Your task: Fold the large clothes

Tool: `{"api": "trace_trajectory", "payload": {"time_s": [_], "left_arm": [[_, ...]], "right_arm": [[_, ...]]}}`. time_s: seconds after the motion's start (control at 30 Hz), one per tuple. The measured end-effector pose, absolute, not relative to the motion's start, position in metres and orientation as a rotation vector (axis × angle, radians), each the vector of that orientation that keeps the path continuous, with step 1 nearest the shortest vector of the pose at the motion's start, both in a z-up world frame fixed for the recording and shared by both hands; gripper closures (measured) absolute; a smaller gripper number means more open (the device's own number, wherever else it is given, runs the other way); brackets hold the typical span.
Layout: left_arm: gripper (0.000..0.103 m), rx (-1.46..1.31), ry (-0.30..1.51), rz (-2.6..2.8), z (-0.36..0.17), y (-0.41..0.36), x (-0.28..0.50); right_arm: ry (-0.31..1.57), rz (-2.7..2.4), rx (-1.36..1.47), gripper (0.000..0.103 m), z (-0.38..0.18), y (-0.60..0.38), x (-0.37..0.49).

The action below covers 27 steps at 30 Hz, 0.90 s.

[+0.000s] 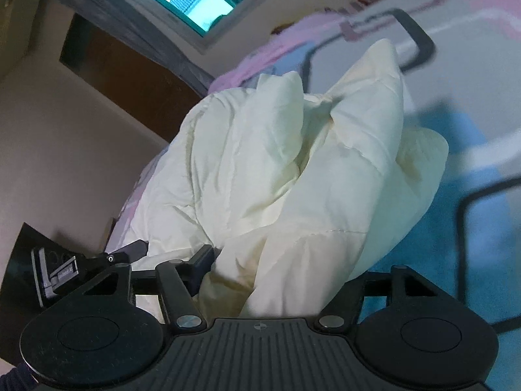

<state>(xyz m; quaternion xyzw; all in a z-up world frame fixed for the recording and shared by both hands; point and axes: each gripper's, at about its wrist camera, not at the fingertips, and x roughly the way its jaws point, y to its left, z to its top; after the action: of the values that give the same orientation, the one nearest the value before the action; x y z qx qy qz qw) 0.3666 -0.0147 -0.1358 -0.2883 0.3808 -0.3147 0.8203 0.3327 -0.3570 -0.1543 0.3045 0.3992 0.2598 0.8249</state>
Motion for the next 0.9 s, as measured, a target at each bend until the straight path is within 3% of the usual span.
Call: {"api": "trace_trajectory", "payload": {"time_s": [0.4,0.7,0.9], "left_arm": [[0.034,-0.630,0.728,-0.652,-0.110,0.138,0.373],[0.034,-0.696,0.814,-0.537,-0.150,0.246,0.375],[0.034,-0.703,0.866,-0.524,-0.184,0.259,0.376]], "right_arm": [[0.806,0.623,0.557,0.040,-0.117,-0.179,0.358],[0.932,0.641,0.563,0.040,-0.171,-0.059,0.392],[0.983,0.583,0.651,0.036,-0.209,-0.057,0.403]]}}
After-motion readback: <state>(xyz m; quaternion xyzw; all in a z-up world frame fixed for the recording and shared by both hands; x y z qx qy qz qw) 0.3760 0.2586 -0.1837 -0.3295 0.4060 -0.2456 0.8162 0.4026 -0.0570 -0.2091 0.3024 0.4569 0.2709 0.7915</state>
